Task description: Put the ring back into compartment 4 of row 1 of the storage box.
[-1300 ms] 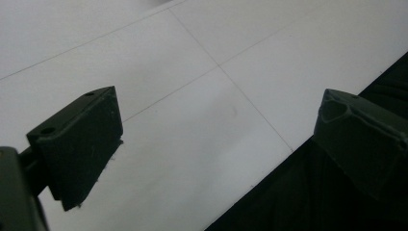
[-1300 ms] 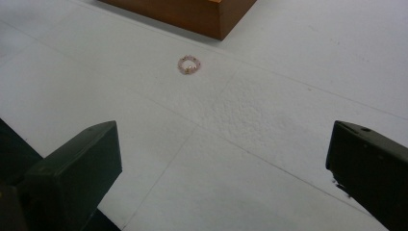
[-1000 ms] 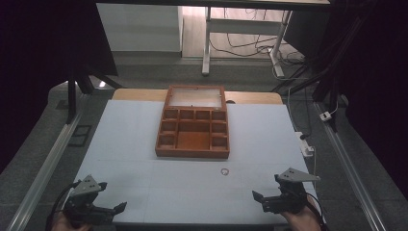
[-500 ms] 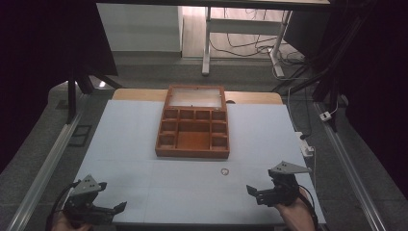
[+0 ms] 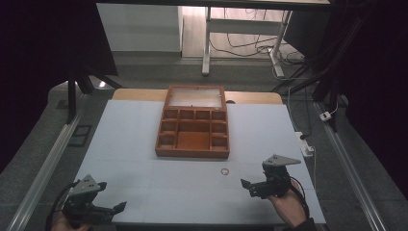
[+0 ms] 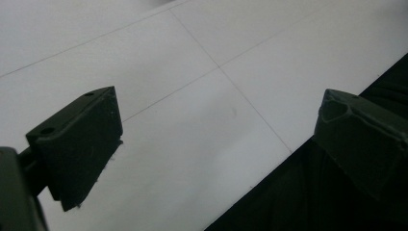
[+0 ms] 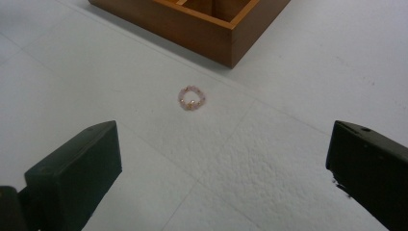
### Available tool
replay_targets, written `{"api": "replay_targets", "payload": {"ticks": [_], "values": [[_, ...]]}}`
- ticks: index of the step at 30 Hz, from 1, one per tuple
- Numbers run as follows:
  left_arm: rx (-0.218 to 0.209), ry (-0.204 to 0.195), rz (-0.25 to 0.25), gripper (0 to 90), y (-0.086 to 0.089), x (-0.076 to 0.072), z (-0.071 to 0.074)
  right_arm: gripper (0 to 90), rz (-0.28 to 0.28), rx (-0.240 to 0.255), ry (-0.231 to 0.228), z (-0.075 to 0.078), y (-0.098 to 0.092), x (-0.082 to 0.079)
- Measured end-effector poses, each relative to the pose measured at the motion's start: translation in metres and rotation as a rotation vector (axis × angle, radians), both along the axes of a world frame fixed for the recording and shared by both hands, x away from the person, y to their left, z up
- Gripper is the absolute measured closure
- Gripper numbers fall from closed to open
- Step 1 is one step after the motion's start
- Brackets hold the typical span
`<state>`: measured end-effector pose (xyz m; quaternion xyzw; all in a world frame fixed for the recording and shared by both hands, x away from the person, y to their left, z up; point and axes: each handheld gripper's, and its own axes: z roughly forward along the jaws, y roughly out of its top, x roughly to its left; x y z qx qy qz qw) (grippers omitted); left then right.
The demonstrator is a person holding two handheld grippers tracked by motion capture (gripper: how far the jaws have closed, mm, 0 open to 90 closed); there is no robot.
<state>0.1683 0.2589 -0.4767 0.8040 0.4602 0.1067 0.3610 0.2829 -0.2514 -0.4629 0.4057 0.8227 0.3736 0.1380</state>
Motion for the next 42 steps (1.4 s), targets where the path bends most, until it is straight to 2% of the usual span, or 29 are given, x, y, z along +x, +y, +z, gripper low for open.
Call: {"api": "replay_targets", "payload": {"ticks": [7,11,18,28,42], "values": [[-0.005,0.000,0.001,3.1,0.001,0.000,0.000,0.0,-0.014,-0.018,0.024,-0.003,0.008,0.016],[-0.009,0.002,0.001,3.0,0.001,0.000,0.000,0.0,-0.025,-0.048,0.043,-0.008,0.013,0.026],[-0.013,0.003,0.005,3.0,0.001,0.000,0.000,0.0,-0.039,-0.050,0.052,-0.011,0.018,0.043],[-0.017,0.005,0.003,2.9,0.002,0.001,0.000,0.0,-0.035,-0.071,0.065,-0.019,0.027,0.061],[-0.029,0.011,0.002,2.9,0.003,0.001,0.000,0.0,-0.008,-0.152,0.089,-0.038,0.050,0.080]]}}
